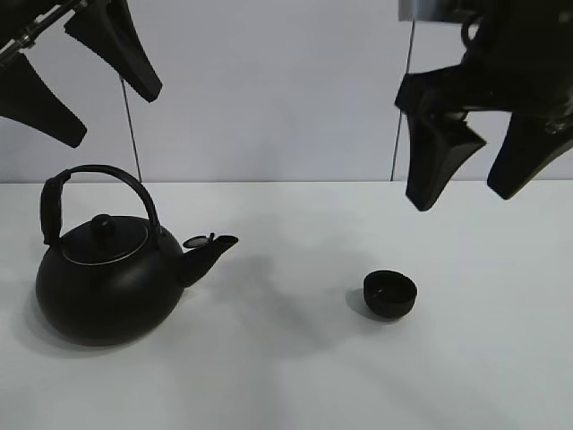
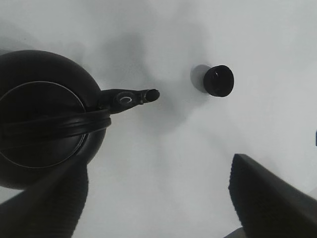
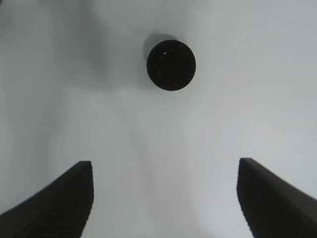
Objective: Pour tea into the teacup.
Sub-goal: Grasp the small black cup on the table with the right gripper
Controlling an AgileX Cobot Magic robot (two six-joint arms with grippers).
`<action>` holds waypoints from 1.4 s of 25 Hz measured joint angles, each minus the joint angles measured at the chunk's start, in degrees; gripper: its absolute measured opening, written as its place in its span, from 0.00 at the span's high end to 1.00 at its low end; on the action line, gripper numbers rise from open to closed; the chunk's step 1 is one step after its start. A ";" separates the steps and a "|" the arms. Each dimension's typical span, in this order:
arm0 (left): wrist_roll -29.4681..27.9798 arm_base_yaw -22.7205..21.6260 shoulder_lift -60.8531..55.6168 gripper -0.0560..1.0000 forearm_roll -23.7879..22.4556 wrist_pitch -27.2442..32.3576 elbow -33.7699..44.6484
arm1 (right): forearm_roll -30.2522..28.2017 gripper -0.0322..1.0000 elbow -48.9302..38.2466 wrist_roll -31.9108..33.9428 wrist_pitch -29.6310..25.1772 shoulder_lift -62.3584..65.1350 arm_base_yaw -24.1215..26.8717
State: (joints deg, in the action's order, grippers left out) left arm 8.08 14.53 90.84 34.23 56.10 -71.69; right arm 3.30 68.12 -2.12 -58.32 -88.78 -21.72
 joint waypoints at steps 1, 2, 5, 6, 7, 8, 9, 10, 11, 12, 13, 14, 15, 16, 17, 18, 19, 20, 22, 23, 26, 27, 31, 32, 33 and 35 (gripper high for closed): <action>0.00 0.00 0.00 0.41 0.00 0.00 0.00 | -0.42 0.44 0.00 0.68 0.85 -1.14 -0.53; 0.00 0.00 0.00 0.41 0.00 0.00 0.00 | -0.80 0.44 0.00 1.06 1.49 -2.02 -0.81; 0.00 0.00 0.00 0.41 0.00 0.00 0.00 | -1.46 0.44 0.00 2.12 3.39 -4.84 -0.84; 0.00 0.00 0.00 0.41 0.00 0.00 0.00 | -1.54 0.44 0.00 2.12 3.83 -5.86 -0.84; 0.00 0.00 0.00 0.41 0.00 0.00 0.00 | -1.54 0.44 0.00 2.12 4.47 -6.88 -0.84; 0.00 0.00 0.00 0.41 0.00 0.00 0.00 | -1.54 0.44 0.00 2.12 5.20 -7.92 -0.84; 0.00 0.00 0.00 0.41 0.00 0.00 0.00 | -1.54 0.44 0.00 2.44 6.04 -8.77 -0.84; 0.00 0.00 0.00 0.41 0.00 0.00 0.00 | -1.54 0.44 0.00 2.85 6.80 -9.71 -0.84; 0.00 0.00 0.00 0.41 0.00 0.00 0.00 | -1.54 0.44 0.00 3.37 7.82 -10.56 -0.84; 0.00 0.00 0.00 0.41 0.00 0.00 0.00 | -1.43 0.44 0.00 3.71 8.86 -11.35 -0.84; 0.00 0.00 0.00 0.41 0.00 0.00 0.00 | -1.20 0.44 0.00 3.93 9.52 -12.00 -0.84; 0.00 0.00 0.00 0.41 0.00 0.00 0.00 | -0.91 0.44 0.02 4.00 10.26 -12.84 -0.84; 0.00 0.00 0.00 0.41 0.00 0.00 0.00 | -0.72 0.44 0.09 4.05 10.55 -13.74 -0.84; 0.00 0.00 0.00 0.41 0.00 0.00 0.00 | -0.47 0.44 0.09 4.18 10.82 -14.56 -0.84; 0.00 0.00 0.00 0.41 0.00 0.00 0.00 | -0.20 0.44 0.09 4.47 11.09 -15.59 -0.84; 0.00 0.00 0.00 0.41 0.00 0.00 0.00 | -0.02 0.44 0.09 4.82 11.45 -16.61 -0.84; 0.00 0.00 0.00 0.41 0.00 0.00 0.00 | 0.23 0.44 0.09 4.98 11.76 -17.57 -0.84; 0.00 0.00 0.00 0.41 0.00 0.00 0.00 | 0.62 0.44 0.09 5.04 12.03 -18.26 -0.84; 0.00 0.00 0.00 0.41 0.00 0.00 0.00 | 2.09 0.44 0.09 5.08 12.44 -19.44 -0.24; 0.00 0.00 0.00 0.41 0.00 0.00 0.00 | 2.93 0.44 0.09 5.08 12.64 -19.71 0.42; 0.00 0.00 0.00 0.41 0.00 0.00 0.00 | 4.36 0.44 0.25 5.08 12.71 -20.11 2.88; 0.00 0.00 0.00 0.41 0.00 0.00 0.00 | 4.44 0.44 0.28 5.08 12.71 -20.11 3.51; 0.00 0.00 0.00 0.41 0.00 0.00 0.00 | 4.55 0.44 0.28 5.08 12.65 -20.11 3.80; 0.00 0.00 0.00 0.41 0.00 0.00 0.00 | 4.55 0.44 0.28 5.02 12.65 -20.11 3.80; 0.00 0.00 0.00 0.41 0.00 0.00 0.00 | 4.55 0.44 0.28 5.03 12.65 -20.11 3.80; 0.00 0.00 0.00 0.41 0.00 0.00 0.00 | 4.66 0.44 0.28 5.03 12.61 -20.11 3.80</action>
State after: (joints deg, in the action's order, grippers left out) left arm 8.08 14.53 90.84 34.23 56.10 -71.69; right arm 7.96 68.40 2.91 -45.71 -108.89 -17.92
